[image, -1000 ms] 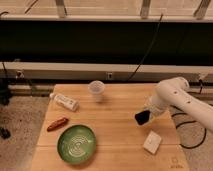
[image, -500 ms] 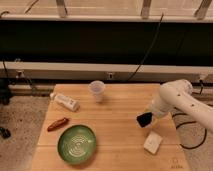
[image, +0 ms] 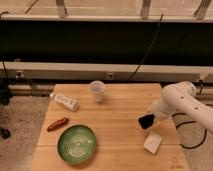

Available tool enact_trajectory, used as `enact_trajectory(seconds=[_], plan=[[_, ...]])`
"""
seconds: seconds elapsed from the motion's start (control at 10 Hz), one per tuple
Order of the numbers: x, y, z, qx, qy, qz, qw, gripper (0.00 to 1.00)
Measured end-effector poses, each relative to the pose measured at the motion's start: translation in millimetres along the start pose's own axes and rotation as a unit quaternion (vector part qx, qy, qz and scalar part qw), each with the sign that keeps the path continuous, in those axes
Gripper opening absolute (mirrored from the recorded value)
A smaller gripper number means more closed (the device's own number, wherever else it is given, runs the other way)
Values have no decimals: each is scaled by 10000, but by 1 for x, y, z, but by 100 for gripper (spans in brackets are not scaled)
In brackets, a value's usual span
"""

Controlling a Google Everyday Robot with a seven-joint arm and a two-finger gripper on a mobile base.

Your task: Place the eraser on the white sponge

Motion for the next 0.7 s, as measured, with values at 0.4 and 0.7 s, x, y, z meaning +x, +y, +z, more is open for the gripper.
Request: enact_trajectory(seconds=[0.4,0.7], plan=[[-2,13,-1,-24,-24,-8,10000,0],[-3,18,-1,-41,-39,-33,10000,0]])
